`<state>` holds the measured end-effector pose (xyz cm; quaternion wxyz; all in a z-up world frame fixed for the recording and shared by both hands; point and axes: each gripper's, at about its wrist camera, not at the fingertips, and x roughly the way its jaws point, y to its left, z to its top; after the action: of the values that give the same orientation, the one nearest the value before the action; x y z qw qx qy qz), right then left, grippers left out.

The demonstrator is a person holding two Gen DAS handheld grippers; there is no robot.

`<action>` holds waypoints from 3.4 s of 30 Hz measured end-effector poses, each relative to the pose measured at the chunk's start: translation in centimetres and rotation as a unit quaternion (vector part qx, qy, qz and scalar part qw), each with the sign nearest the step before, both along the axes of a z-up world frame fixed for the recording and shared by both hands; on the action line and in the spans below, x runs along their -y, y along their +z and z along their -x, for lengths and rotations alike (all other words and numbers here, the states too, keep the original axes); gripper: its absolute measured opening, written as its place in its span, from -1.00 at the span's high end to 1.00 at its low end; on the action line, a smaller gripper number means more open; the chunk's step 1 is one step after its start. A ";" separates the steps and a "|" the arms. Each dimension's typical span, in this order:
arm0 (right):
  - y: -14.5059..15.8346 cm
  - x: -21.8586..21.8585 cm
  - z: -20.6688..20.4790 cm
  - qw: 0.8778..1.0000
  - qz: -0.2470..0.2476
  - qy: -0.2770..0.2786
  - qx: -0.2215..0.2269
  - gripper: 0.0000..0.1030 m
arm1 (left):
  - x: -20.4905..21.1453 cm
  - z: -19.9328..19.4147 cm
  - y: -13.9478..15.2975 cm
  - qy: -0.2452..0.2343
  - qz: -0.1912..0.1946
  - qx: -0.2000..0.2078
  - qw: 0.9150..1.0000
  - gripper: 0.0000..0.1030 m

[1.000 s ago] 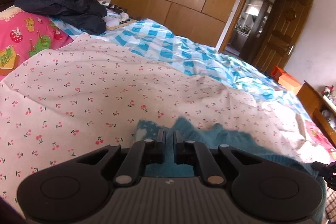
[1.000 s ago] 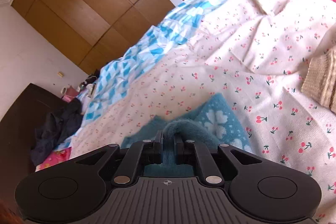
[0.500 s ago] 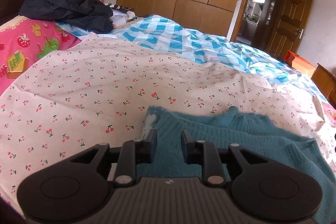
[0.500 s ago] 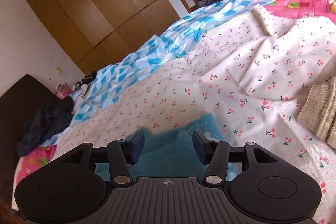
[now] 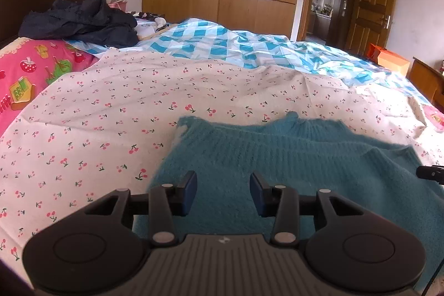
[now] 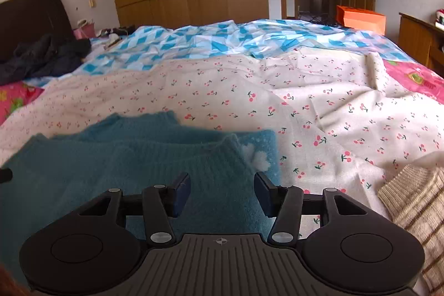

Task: Fold small clothes

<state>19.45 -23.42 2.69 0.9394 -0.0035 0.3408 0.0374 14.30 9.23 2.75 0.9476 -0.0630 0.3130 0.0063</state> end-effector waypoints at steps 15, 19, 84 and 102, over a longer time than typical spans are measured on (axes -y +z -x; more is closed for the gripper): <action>1.9 5.5 -3.1 0.994 -0.099 -0.054 0.011 0.88 | 1.0 -0.3 0.7 -0.014 0.004 0.021 1.000 0.06; -1.4 4.9 -4.6 0.994 -0.078 -0.076 -0.019 0.88 | 1.0 -2.0 -0.6 -0.005 -0.015 0.002 1.000 -0.10; -5.3 11.3 2.8 0.947 -0.307 -0.074 -0.059 0.05 | 13.6 0.4 -0.1 -0.049 -0.064 -0.015 0.997 -0.13; -6.2 13.0 1.6 0.926 -0.365 -0.087 -0.051 0.06 | 16.0 1.1 -1.0 -0.091 -0.104 -0.001 0.990 -0.13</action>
<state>17.83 -36.39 -3.51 0.8569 0.3709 0.3497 0.0773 13.15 -6.80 1.73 0.9453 0.0645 0.3161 -0.0475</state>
